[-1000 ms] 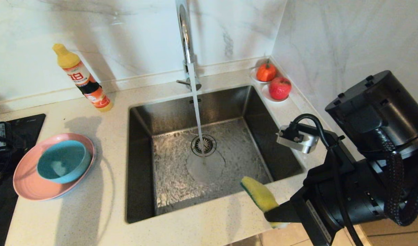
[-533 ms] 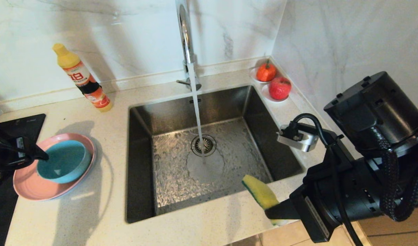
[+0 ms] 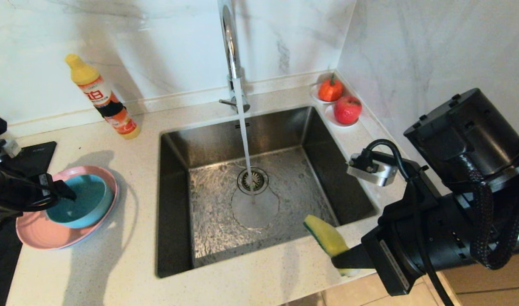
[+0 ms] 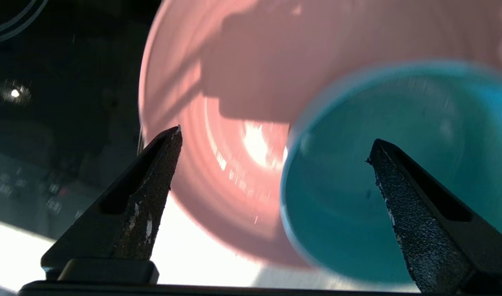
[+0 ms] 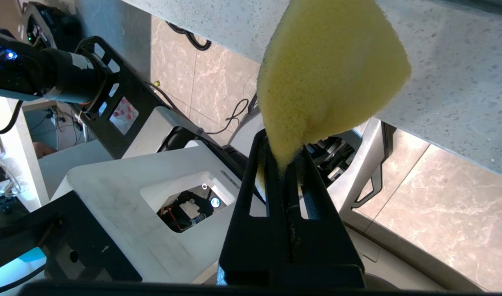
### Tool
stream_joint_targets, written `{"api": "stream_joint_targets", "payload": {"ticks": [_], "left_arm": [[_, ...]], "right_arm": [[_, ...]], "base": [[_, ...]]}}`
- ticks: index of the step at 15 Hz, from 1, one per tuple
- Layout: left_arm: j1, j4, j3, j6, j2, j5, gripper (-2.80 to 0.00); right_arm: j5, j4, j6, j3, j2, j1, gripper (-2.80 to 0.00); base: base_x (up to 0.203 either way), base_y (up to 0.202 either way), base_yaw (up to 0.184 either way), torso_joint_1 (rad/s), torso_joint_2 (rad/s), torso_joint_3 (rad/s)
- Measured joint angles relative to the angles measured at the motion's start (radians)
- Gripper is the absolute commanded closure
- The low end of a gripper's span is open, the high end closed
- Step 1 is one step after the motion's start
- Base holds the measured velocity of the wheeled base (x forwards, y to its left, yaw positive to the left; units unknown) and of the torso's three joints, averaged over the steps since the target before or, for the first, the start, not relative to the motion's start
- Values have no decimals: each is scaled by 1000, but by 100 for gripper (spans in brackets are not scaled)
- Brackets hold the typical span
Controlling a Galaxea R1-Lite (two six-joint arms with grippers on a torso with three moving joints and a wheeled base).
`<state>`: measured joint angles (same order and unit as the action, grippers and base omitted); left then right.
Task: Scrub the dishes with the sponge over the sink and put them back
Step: Pick up a bowl and the sponge
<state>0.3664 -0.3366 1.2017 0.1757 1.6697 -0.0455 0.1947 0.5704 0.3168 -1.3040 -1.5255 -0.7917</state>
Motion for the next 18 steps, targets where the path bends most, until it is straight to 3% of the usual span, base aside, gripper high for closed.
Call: {"api": "stream_joint_targets", "payload": {"ticks": [7, 8, 9, 18], "left_arm": [[1, 23, 6, 15, 38, -3, -280], [1, 23, 5, 15, 42, -3, -258], [1, 24, 5, 15, 46, -3, 0], [1, 22, 30, 32, 52, -3, 0]], "right_arm": [[0, 0, -2, 3, 0, 7, 0], [0, 0, -2, 3, 0, 8, 0], [0, 0, -2, 3, 0, 8, 0], [0, 1, -2, 4, 4, 8, 0]], "base": [[0, 0, 0, 0, 0, 0], [0, 0, 0, 0, 0, 0], [0, 0, 0, 0, 0, 0], [0, 0, 0, 0, 0, 0]]}}
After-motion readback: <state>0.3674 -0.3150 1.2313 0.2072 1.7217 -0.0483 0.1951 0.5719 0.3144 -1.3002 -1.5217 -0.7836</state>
